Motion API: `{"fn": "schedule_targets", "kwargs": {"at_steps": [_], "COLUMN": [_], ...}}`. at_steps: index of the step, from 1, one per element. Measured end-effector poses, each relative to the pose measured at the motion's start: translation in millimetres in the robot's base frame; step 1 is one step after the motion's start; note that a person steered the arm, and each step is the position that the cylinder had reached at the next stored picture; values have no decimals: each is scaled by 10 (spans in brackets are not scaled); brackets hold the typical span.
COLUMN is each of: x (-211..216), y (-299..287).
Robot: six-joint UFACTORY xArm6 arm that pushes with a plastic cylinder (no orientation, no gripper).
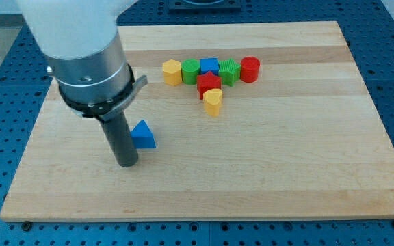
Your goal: Place the blue triangle to the bottom left of yellow heart
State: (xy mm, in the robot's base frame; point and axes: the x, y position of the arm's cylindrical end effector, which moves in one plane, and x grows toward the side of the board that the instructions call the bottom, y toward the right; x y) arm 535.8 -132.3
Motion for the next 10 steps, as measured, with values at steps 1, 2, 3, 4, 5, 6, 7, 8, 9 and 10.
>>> {"fn": "schedule_targets", "kwargs": {"at_steps": [1, 2, 3, 4, 5, 6, 7, 8, 9, 10], "x": [0, 0, -63, -145, -237, -331, -416, -425, -434, -484], "y": [-41, -41, 3, 28, 28, 28, 28, 40, 128, 244]}}
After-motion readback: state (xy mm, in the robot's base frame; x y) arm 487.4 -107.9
